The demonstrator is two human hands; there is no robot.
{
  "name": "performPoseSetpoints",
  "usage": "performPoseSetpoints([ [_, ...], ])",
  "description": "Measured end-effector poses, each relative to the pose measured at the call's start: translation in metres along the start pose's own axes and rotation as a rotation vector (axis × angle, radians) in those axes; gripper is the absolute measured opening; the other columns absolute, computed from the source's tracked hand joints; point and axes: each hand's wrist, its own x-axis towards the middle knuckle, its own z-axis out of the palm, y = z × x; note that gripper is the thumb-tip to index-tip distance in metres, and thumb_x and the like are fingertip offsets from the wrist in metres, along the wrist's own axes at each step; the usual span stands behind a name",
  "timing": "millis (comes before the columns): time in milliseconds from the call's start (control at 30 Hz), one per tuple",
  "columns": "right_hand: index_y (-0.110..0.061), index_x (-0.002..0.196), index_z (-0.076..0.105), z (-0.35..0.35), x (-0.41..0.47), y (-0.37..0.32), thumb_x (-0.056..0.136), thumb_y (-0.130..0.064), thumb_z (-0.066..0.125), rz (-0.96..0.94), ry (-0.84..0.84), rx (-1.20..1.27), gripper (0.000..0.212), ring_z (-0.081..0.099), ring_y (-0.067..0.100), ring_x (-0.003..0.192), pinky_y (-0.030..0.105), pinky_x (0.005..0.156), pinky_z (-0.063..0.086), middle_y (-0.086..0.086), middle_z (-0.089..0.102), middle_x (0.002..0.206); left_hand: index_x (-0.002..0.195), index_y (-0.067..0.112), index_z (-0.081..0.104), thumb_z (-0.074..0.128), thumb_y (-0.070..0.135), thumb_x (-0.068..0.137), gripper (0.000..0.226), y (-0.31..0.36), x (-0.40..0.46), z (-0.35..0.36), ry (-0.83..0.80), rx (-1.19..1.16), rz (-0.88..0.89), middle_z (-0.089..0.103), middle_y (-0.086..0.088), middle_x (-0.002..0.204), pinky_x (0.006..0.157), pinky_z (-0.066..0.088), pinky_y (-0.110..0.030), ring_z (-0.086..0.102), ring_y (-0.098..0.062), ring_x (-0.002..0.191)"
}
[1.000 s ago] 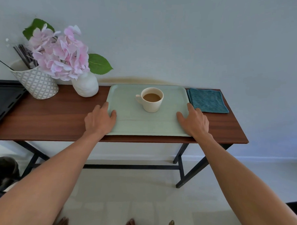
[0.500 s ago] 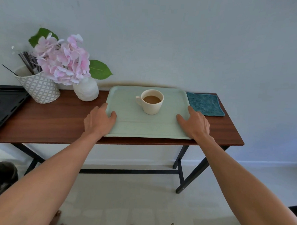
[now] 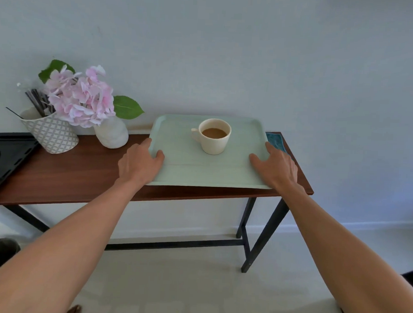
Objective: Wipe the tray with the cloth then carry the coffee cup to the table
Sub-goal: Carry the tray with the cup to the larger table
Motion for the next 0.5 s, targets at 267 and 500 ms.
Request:
performPoseSetpoints([
  [267,-0.023,0.137,0.053,-0.045,-0.025,0.05,0.078,-0.069,0.046,0.164,0.081,0.004,0.075,0.062,0.032,0.096,0.037,0.073,0.038,0.008,0.068,0.11,0.15,0.026,0.046,0.044,0.058,0.092,0.067,0.061,-0.002,0.015,-0.028,-0.034,0.152,0.063,-0.011,0.133,0.092,0.048,-0.047,0.06,-0.039,0.118],
  [500,-0.024,0.136,0.055,-0.094,-0.065,0.108,0.076,-0.071,0.046,0.357,0.21,-0.05,0.076,0.063,0.035,0.099,0.038,0.072,0.04,0.008,0.069,0.11,0.149,0.025,0.047,0.045,0.058,0.091,0.066,0.142,-0.003,0.038,-0.097,-0.104,0.374,0.065,-0.011,0.129,0.088,0.05,-0.046,0.062,-0.039,0.115],
])
